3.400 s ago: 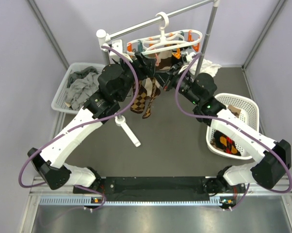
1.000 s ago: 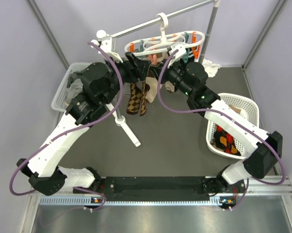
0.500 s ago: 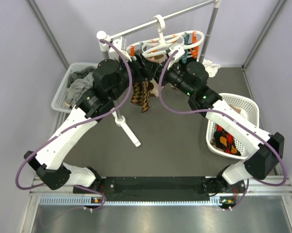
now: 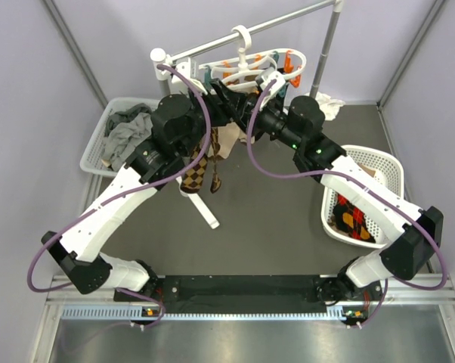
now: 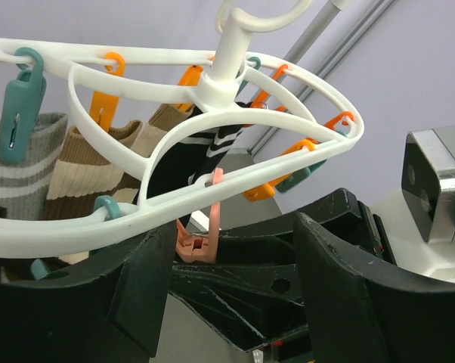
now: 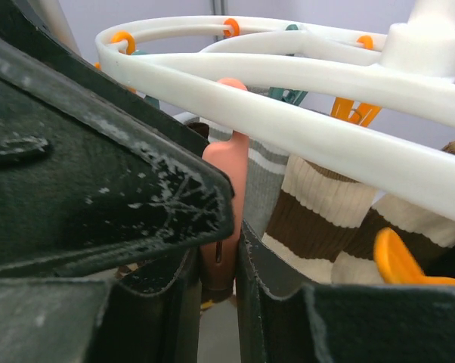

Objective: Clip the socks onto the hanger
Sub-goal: Open the clamp at the hanger.

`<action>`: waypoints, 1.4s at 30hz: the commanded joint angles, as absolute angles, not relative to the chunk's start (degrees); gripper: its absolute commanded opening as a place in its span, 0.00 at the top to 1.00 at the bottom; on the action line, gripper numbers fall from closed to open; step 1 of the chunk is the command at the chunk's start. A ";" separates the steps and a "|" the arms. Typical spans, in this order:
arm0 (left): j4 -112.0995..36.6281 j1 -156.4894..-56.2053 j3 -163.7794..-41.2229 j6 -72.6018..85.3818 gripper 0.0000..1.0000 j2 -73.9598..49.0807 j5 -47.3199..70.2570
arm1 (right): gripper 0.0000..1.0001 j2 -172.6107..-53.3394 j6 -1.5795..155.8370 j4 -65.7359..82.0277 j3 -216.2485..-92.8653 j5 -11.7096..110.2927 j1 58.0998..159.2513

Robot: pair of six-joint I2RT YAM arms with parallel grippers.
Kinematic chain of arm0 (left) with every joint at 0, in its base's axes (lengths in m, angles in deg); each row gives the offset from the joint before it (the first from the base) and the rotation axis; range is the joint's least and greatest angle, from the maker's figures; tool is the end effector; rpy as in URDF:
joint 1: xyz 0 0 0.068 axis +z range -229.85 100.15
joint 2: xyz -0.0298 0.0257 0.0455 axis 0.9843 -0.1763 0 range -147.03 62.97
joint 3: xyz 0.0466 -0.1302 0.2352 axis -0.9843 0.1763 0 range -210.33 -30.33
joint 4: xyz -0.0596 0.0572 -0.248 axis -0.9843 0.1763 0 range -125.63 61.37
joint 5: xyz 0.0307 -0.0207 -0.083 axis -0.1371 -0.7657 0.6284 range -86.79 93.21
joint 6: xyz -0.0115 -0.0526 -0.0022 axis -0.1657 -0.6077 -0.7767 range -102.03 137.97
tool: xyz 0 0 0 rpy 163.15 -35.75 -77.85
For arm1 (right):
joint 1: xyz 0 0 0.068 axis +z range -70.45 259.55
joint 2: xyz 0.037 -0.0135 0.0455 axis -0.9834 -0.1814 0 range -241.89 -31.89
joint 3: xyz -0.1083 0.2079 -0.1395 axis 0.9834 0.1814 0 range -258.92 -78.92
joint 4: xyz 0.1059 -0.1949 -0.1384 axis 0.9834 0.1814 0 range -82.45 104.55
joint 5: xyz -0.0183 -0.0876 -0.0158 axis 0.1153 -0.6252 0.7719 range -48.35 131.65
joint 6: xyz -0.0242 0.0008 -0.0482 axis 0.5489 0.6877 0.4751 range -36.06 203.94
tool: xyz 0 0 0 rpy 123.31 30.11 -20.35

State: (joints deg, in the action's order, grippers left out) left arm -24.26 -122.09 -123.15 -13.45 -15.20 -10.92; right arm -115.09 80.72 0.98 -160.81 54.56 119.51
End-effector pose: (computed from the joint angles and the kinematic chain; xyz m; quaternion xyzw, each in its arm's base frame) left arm 0.2250 -0.1926 0.4982 -0.0247 0.6867 -0.3650 0.6281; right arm 0.2579 0.2266 0.4399 -0.2899 0.6093 0.3406 0.6547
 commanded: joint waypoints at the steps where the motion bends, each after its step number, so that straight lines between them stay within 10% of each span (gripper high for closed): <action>1: -27.55 -122.04 -121.39 -11.13 0.33 -15.26 -13.49 | 1.00 -113.81 80.34 0.08 -162.68 57.03 120.68; 29: -43.44 -121.95 -113.83 -13.49 0.43 -14.55 -17.18 | 1.00 -114.16 78.49 -1.15 -161.28 56.94 120.77; 42: -46.09 -121.95 -112.60 -12.35 0.65 -14.38 -17.80 | 1.00 -113.90 78.49 -0.27 -160.31 56.95 120.68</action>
